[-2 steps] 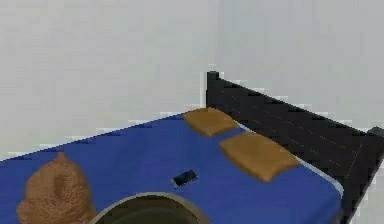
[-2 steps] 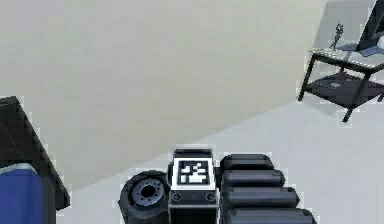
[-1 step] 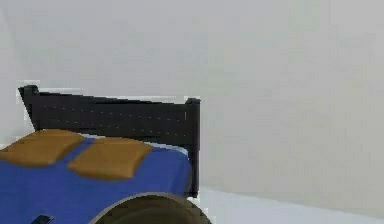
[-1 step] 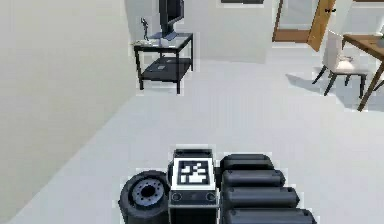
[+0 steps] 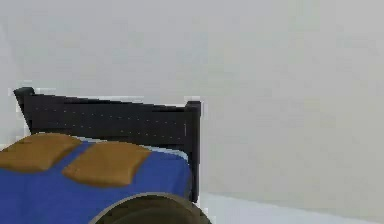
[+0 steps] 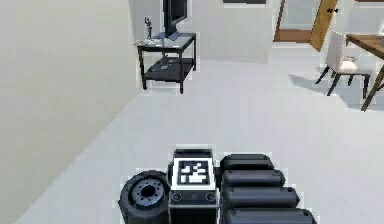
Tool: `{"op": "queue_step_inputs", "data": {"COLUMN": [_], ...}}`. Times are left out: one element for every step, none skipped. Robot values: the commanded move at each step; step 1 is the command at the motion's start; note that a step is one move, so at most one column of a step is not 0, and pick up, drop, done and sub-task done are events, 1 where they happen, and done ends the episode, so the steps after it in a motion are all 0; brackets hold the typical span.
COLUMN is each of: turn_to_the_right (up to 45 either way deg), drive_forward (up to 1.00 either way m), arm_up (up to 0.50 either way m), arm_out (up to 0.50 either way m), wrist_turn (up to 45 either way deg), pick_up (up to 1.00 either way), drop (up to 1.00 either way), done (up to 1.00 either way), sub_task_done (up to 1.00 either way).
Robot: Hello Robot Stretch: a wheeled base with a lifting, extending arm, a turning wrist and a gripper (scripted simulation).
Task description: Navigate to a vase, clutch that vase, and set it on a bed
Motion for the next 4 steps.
{"op": "queue_step_inputs", "data": {"turn_to_the_right": [-45.0,-45.0,-45.0,-6.0], "drive_forward": [0.00,0.00,0.00,0.00], "arm_up": [0.00,0.00,0.00,0.00], "arm_out": [0.00,0.00,0.00,0.00], "wrist_turn": [0.0,0.0,0.0,0.0], "pick_up": [0.00,0.00,0.00,0.00], "drop": [0.00,0.00,0.00,0.00], "done": [0.00,0.00,0.00,0.00], "sub_task_done": [0.00,0.00,0.00,0.00]}}
